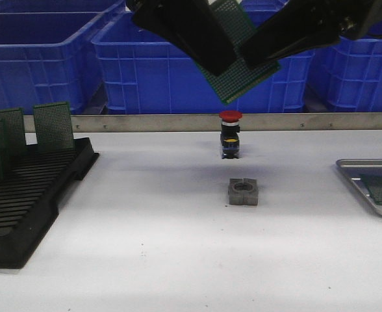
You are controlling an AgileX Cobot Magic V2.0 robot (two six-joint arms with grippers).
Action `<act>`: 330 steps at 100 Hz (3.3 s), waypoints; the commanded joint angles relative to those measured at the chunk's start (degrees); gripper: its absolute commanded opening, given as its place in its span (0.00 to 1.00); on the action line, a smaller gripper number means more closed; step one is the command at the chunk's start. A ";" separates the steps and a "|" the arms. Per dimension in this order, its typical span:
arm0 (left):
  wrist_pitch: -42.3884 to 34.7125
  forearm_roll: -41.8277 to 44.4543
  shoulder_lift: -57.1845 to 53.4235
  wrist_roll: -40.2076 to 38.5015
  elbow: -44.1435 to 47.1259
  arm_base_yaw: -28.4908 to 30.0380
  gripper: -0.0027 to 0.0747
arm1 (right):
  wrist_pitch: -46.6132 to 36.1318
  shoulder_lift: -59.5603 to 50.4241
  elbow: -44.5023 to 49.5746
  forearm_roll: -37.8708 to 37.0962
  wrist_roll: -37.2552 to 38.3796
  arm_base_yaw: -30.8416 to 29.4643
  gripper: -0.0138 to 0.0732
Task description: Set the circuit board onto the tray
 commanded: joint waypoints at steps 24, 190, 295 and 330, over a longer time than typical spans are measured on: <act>1.78 -3.80 -2.77 -0.03 -1.48 -0.39 0.85 | 4.90 -3.97 -5.47 -5.21 16.07 -14.79 0.08; 2.05 -3.80 -2.77 -0.26 -1.48 -0.39 0.85 | -7.99 17.84 -5.32 -11.60 42.22 -29.54 0.77; -31.13 13.22 -27.47 -31.37 10.73 7.52 0.85 | -24.81 -9.98 -3.63 -13.27 42.15 -11.76 0.80; -49.70 12.83 -48.98 -38.11 36.58 21.00 0.85 | -48.08 -31.08 13.15 -16.14 41.05 -2.13 0.80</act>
